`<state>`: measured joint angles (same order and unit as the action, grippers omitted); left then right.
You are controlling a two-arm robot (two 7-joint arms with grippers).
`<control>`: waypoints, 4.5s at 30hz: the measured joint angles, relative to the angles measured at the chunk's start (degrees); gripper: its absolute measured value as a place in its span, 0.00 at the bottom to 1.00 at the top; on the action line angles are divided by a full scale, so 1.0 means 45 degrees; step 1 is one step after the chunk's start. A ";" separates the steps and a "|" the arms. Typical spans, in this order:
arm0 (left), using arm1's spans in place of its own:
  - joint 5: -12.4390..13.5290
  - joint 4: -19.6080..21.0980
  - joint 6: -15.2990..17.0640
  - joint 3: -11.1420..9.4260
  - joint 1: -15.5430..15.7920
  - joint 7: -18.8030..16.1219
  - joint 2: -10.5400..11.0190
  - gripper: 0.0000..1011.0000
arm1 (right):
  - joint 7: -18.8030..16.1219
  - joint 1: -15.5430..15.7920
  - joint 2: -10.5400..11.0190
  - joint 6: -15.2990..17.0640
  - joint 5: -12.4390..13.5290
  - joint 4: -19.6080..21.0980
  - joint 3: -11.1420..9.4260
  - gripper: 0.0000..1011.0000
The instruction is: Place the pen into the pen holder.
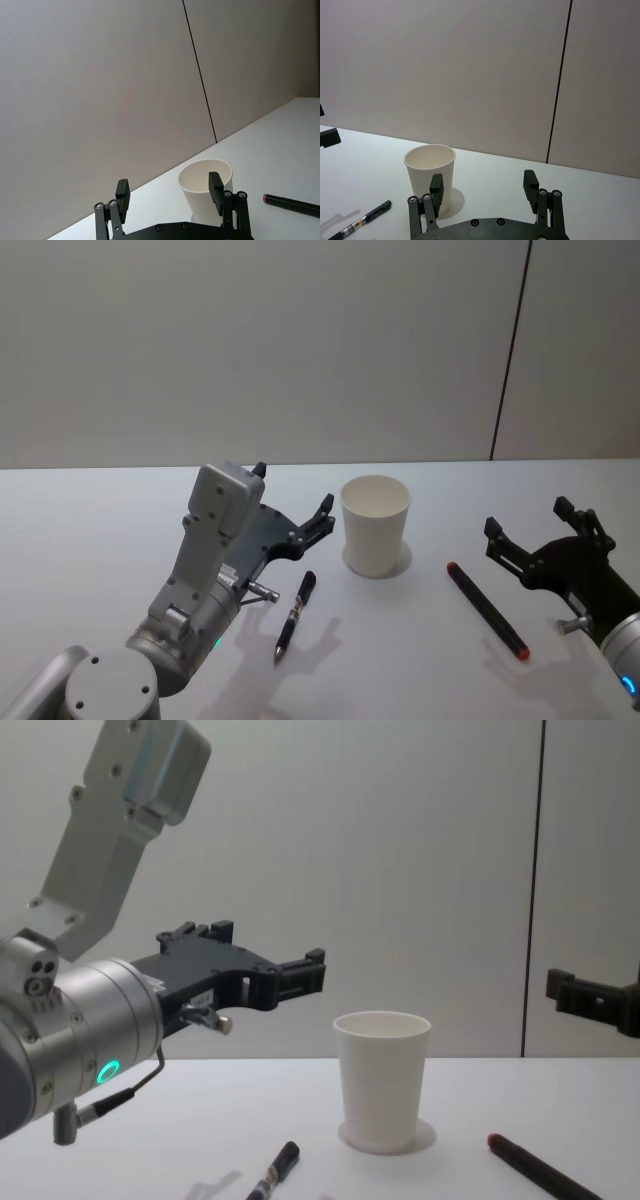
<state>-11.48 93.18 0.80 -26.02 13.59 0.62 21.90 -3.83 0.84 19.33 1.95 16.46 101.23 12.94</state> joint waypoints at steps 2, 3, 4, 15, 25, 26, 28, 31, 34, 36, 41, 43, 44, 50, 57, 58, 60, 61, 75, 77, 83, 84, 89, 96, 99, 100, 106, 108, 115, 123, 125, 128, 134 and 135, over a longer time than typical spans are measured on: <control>0.0000 0.0000 0.0000 -0.0001 0.0000 0.0001 0.0000 0.99 | 0.0000 0.0000 0.0000 0.0000 0.0001 0.0000 0.0000 0.99; 0.0000 -0.0001 0.0000 -0.0001 0.0000 0.0000 0.0000 0.99 | 0.0000 0.0001 0.0000 0.0000 0.0001 0.0000 0.0000 0.99; 0.0000 0.0000 0.0000 -0.0001 0.0000 0.0001 0.0000 0.99 | 0.0000 0.0001 0.0000 0.0000 0.0000 -0.0001 0.0000 0.99; 0.0000 0.0000 0.0000 0.0000 0.0000 0.0000 0.0000 0.99 | 0.0000 0.0000 0.0000 0.0000 0.0000 0.0000 0.0000 0.99; 0.0000 0.0000 0.0000 -0.0001 0.0000 0.0001 0.0000 0.99 | 0.0000 0.0001 0.0001 0.0000 0.0000 0.0000 0.0000 0.99; 0.0000 0.0000 0.0000 -0.0001 0.0000 0.0001 0.0000 0.99 | 0.0000 0.0001 0.0000 0.0000 0.0001 0.0001 0.0000 0.99; 0.0000 -0.0001 0.0000 0.0000 0.0000 0.0001 0.0000 0.99 | 0.0000 0.0000 0.0000 0.0000 0.0001 0.0000 0.0000 0.99; 0.0001 0.0000 0.0000 -0.0001 0.0000 0.0001 0.0000 0.99 | 0.0008 0.0000 -0.0014 0.0015 -0.0007 0.0013 0.0003 0.99; 0.0000 0.0000 -0.0001 -0.0001 0.0000 0.0001 0.0000 0.99 | 0.0116 -0.0006 -0.0095 0.0180 -0.0110 0.0172 0.0060 0.99; 0.0000 0.0000 0.0000 0.0000 0.0000 0.0000 0.0000 0.99 | 0.0230 -0.0010 -0.0162 0.0365 -0.0197 0.0300 0.0107 0.99; 0.0000 0.0000 -0.0001 -0.0001 0.0000 0.0001 0.0000 0.99 | 0.0711 -0.0007 -0.0452 0.1244 -0.0539 0.0923 0.0322 0.99; 0.0000 0.0000 0.0000 -0.0001 -0.0001 0.0001 0.0000 0.99 | 0.0896 0.0016 -0.0560 0.1638 -0.0676 0.1237 0.0415 0.99; 0.0000 -0.0001 -0.0001 0.0000 0.0000 0.0001 0.0000 0.99 | 0.0948 0.0024 -0.0591 0.1754 -0.0716 0.1329 0.0438 0.99; 0.0000 -0.0001 -0.0001 -0.0001 0.0000 0.0001 0.0000 0.99 | 0.1175 0.0109 -0.0706 0.2541 -0.0929 0.1928 0.0552 0.99; 0.0000 -0.0001 -0.0001 -0.0001 0.0000 0.0001 0.0000 0.99 | 0.1313 0.0276 -0.0615 0.3047 -0.0870 0.2335 0.0451 0.99; 0.0000 -0.0001 0.0000 -0.0001 0.0000 0.0001 -0.0001 0.99 | 0.1352 0.0322 -0.0573 0.3129 -0.0793 0.2392 0.0400 0.99; 0.0000 0.0000 -0.0001 -0.0001 0.0000 0.0001 -0.0001 0.99 | 0.1388 0.0379 -0.0522 0.3195 -0.0714 0.2447 0.0336 0.99; 0.0000 0.0000 0.0000 -0.0001 0.0000 0.0001 0.0000 0.99 | 0.1403 0.0402 -0.0500 0.3228 -0.0674 0.2464 0.0308 0.99; 0.0000 0.0000 -0.0001 -0.0001 0.0000 0.0000 -0.0001 0.99 | 0.1541 0.0492 -0.0340 0.3982 -0.0025 0.2422 -0.0107 0.99; 0.0000 0.0000 0.0000 -0.0001 0.0000 0.0001 0.0000 0.99 | 0.1541 0.0413 -0.0374 0.4184 0.0032 0.2342 -0.0144 0.99; 0.0000 0.0000 0.0000 0.0000 0.0000 0.0000 -0.0002 0.99 | 0.1537 0.0109 -0.0531 0.4827 0.0054 0.2092 -0.0180 0.99; 0.0000 0.0000 -0.0001 -0.0001 0.0000 0.0001 -0.0001 0.99 | 0.1537 0.0052 -0.0560 0.4918 0.0040 0.2053 -0.0180 0.99; 0.0000 -0.0001 0.0000 -0.0001 0.0000 0.0001 -0.0001 0.99 | 0.1538 -0.0309 -0.0755 0.5638 -0.0193 0.1842 -0.0144 0.99; 0.0000 0.0000 0.0000 0.0000 0.0000 0.0001 -0.0001 0.99 | 0.1644 -0.0789 -0.1052 0.6713 -0.0462 0.1525 -0.0106 0.99; 0.0000 0.0000 -0.0001 -0.0001 0.0000 0.0001 0.0000 0.99 | 0.1701 -0.0971 -0.1170 0.7146 -0.0486 0.1370 -0.0111 0.99; 0.0000 0.0000 -0.0001 -0.0001 0.0000 0.0001 0.0000 0.99 | 0.1708 -0.1014 -0.1200 0.7210 -0.0486 0.1328 -0.0118 0.99; 0.0000 0.0000 0.0000 -0.0001 0.0000 0.0001 0.0000 0.99 | 0.1808 -0.1359 -0.1459 0.7934 -0.0315 0.0937 -0.0219 0.99; 0.0000 0.0000 0.0000 -0.0001 -0.0001 0.0001 0.0000 0.99 | 0.1836 -0.1433 -0.1512 0.8103 -0.0240 0.0848 -0.0249 0.99; 0.0000 0.0000 -0.0001 -0.0001 0.0000 0.0001 0.0000 0.99 | 0.1940 -0.1784 -0.1798 0.8974 0.0203 0.0352 -0.0440 0.99; 0.0000 0.0000 -0.0001 0.0000 0.0000 0.0001 0.0000 0.99 | 0.1822 -0.1995 -0.1952 0.9649 0.0622 -0.0156 -0.0591 0.99; 0.0000 0.0000 -0.0001 0.0000 -0.0001 0.0001 -0.0001 0.99 | 0.1749 -0.2029 -0.1975 0.9772 0.0693 -0.0263 -0.0608 0.99; 0.0000 0.0000 -0.0001 -0.0001 -0.0001 0.0001 -0.0001 0.99 | 0.1582 -0.2116 -0.2020 1.0013 0.0791 -0.0555 -0.0639 0.99; 0.0000 0.0000 -0.0001 0.0000 0.0000 0.0000 -0.0001 0.99 | 0.1262 -0.2267 -0.2082 1.0332 0.0829 -0.1027 -0.0648 0.99; 0.0000 0.0000 -0.0001 -0.0001 0.0000 0.0001 0.0000 0.99 | 0.1212 -0.2282 -0.2086 1.0368 0.0829 -0.1072 -0.0647 0.99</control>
<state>-11.48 93.18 0.79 -26.03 13.59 0.63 21.89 1.63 -9.43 9.95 48.61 20.19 96.40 10.03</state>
